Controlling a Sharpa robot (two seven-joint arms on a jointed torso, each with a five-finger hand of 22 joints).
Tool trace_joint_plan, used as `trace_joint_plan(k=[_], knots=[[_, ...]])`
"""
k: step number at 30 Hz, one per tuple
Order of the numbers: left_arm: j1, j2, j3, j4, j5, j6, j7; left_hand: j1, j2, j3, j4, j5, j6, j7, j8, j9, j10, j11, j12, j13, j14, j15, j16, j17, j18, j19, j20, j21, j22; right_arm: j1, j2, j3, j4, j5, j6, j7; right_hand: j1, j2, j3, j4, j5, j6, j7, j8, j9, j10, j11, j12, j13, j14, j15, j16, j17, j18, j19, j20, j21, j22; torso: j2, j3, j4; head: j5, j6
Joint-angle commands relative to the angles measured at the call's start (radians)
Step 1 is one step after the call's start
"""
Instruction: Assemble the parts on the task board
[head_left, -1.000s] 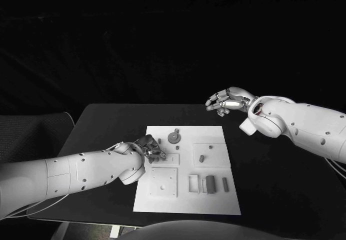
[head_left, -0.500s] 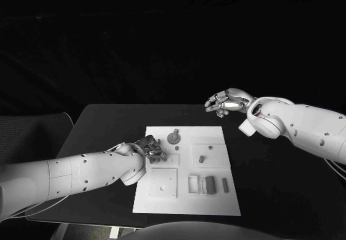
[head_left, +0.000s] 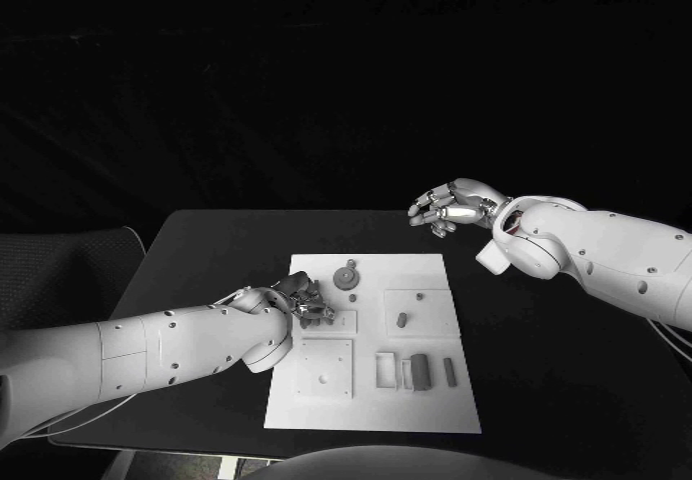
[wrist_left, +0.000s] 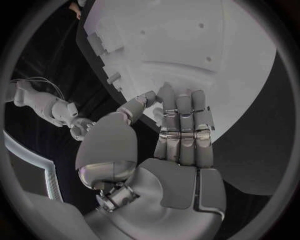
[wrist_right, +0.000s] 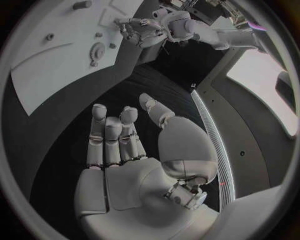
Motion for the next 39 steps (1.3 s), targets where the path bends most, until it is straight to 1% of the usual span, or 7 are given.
trace_joint_plan(k=[1,13,17,27,32,36,39], knots=[[-0.001,0.006,0.001,0.001,-0.011,-0.003,-0.008,0.004,-0.015,0.000,0.017,-0.033,0.062,-0.052,-0.006,0.002,-0.004,-0.006,0.010,0.002,-0.001,-0.006,0.011,-0.006,-0.002,0.006,0.000,-0.001,0.004,-0.001,0.000,0.000,0.003,-0.008,0.003,0.003,0.004,0.003,-0.006,0.001,-0.001,0.045,0.035,-0.005,-0.002,-0.165,0.032,-0.005,-0.002,-0.004,-0.001,-0.004,-0.001,0.014,0.006,0.001,-0.006,0.005,0.001,-0.0007,0.0004,-0.002,0.000],[-0.001,0.010,0.001,-0.001,-0.017,0.005,-0.021,0.005,-0.036,-0.004,0.039,-0.083,0.065,-0.051,-0.012,0.005,-0.008,-0.006,0.018,0.001,-0.008,-0.006,0.025,-0.019,-0.003,0.005,-0.001,-0.003,0.011,-0.001,-0.002,0.000,0.006,-0.008,0.007,0.001,0.005,0.005,-0.005,0.001,-0.001,0.046,0.035,-0.007,-0.003,-0.165,0.032,-0.005,-0.003,-0.004,-0.001,-0.004,-0.002,0.014,0.005,0.001,-0.007,0.005,0.003,-0.0022,0.0011,-0.006,0.002],[-0.001,0.011,0.001,-0.001,-0.019,0.009,-0.025,0.007,-0.049,-0.006,0.056,-0.151,0.067,-0.051,-0.016,0.008,-0.011,-0.007,0.024,0.000,-0.012,-0.007,0.037,-0.030,-0.002,0.006,-0.002,-0.006,0.015,-0.001,-0.002,0.000,0.007,-0.008,0.007,0.001,0.005,0.005,-0.006,0.001,-0.001,0.046,0.035,-0.007,-0.003,-0.165,0.033,-0.005,-0.003,-0.004,-0.001,-0.004,-0.002,0.014,0.005,0.001,-0.007,0.005,0.004,-0.0022,0.0015,-0.006,0.002],[-0.001,0.010,0.001,-0.002,-0.024,0.011,-0.030,0.015,-0.052,-0.008,0.063,-0.159,0.078,-0.056,-0.012,0.013,-0.004,-0.011,0.037,0.003,-0.008,-0.010,0.055,-0.034,-0.001,0.015,-0.005,-0.003,0.021,-0.002,-0.002,0.000,0.008,-0.008,0.009,-0.001,0.004,0.005,-0.006,0.001,-0.001,0.046,0.035,-0.008,-0.003,-0.165,0.033,-0.005,-0.004,-0.004,-0.001,-0.005,-0.002,0.014,0.005,0.001,-0.008,0.005,0.005,-0.0028,0.0014,-0.005,0.001],[-0.001,0.010,0.001,-0.002,-0.028,0.013,-0.035,0.023,-0.048,-0.011,0.065,-0.124,0.084,-0.061,0.000,0.020,-0.002,-0.017,0.060,0.012,-0.005,-0.016,0.084,-0.043,-0.001,0.022,-0.010,0.007,0.033,-0.002,-0.002,0.000,0.009,-0.008,0.012,-0.003,0.003,0.005,-0.006,0.001,-0.001,0.046,0.035,-0.008,-0.004,-0.165,0.033,-0.005,-0.004,-0.005,-0.001,-0.005,-0.002,0.014,0.005,0.001,-0.008,0.005,0.005,-0.0027,0.0012,-0.004,-0.001],[-0.001,0.011,0.001,-0.002,-0.033,0.015,-0.038,0.026,-0.036,-0.016,0.060,-0.019,0.086,-0.065,0.014,0.025,-0.006,-0.021,0.085,0.020,-0.010,-0.019,0.118,-0.058,-0.002,0.026,-0.014,0.019,0.036,-0.002,-0.003,0.000,0.009,-0.008,0.012,-0.004,0.005,0.008,-0.005,0.001,-0.001,0.046,0.035,-0.009,-0.004,-0.165,0.033,-0.005,-0.005,-0.005,-0.001,-0.005,-0.003,0.014,0.005,0.001,-0.008,0.005,0.006,-0.0028,0.0013,-0.003,-0.001],[-0.001,0.012,0.001,-0.002,-0.033,0.018,-0.038,0.028,-0.026,-0.017,0.054,0.028,0.089,-0.068,0.021,0.027,-0.006,-0.024,0.099,0.023,-0.010,-0.021,0.135,-0.066,-0.002,0.029,-0.016,0.027,0.036,-0.002,-0.003,0.000,0.010,-0.008,0.012,-0.004,0.005,0.008,-0.005,0.000,-0.001,0.046,0.035,-0.009,-0.004,-0.165,0.033,-0.005,-0.005,-0.005,-0.001,-0.005,-0.003,0.014,0.005,0.001,-0.009,0.005,0.006,-0.0028,0.0012,-0.003,-0.002]])
